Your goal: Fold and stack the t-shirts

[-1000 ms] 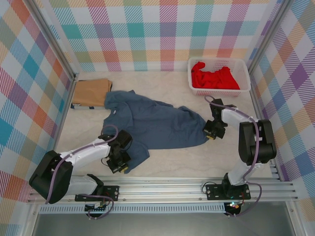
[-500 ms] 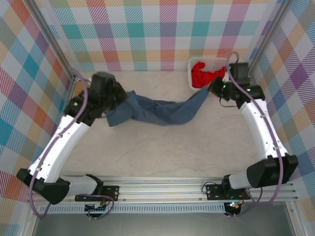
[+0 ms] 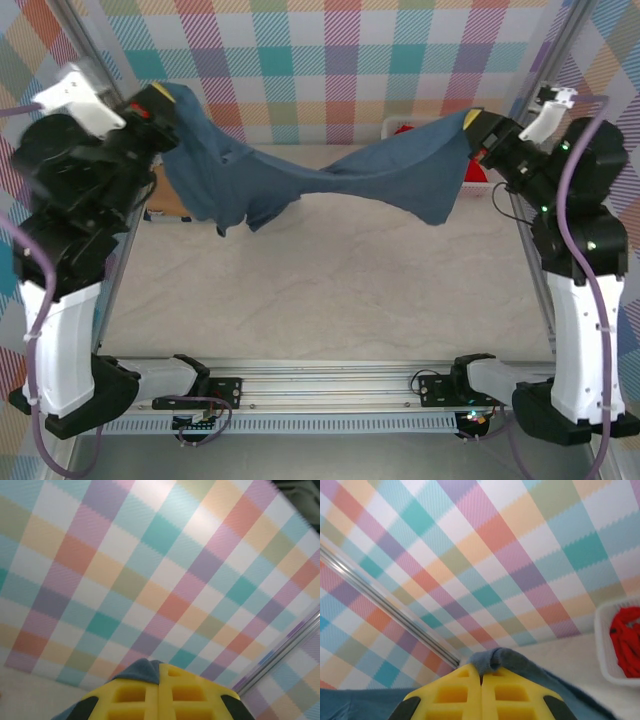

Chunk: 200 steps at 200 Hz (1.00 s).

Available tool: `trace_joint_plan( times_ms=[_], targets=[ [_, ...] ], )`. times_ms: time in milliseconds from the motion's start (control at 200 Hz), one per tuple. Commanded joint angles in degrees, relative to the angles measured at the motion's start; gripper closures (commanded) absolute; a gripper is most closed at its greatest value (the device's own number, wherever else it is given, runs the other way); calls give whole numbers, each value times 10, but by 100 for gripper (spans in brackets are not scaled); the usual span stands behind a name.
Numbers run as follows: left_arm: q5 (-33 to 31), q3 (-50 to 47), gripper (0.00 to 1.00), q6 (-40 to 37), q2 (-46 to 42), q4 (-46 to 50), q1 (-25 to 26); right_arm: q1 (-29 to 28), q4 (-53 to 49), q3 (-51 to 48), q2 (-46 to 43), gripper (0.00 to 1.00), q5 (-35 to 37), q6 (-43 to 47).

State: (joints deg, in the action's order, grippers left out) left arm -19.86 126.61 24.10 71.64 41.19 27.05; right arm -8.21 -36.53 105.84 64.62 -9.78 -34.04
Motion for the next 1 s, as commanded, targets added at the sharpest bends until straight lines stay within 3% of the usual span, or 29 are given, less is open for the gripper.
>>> trace_joint_plan(
  times_ms=[0,110,200,420,570,835,995],
  targets=[
    [-23,78,100,-53,23,-22,-4,3,37,27,8,100,-4,-10],
    [-38,172,100,-53,103,32,-5,3,50,56,55,100,-16,-26],
    [-27,189,100,-39,157,31,-24,3,69,76,111,100,-33,-46],
    [142,217,100,127,273,6,-200,3,105,177,259,100,-95,-87],
    [227,320,100,167,339,-25,-247,3,78,282,334,100,-106,-88],
    [304,337,100,251,299,-106,-279,27,58,400,374,100,-105,-109],
    [325,307,100,272,239,-70,-279,51,52,392,362,100,-140,-128]
  ],
)
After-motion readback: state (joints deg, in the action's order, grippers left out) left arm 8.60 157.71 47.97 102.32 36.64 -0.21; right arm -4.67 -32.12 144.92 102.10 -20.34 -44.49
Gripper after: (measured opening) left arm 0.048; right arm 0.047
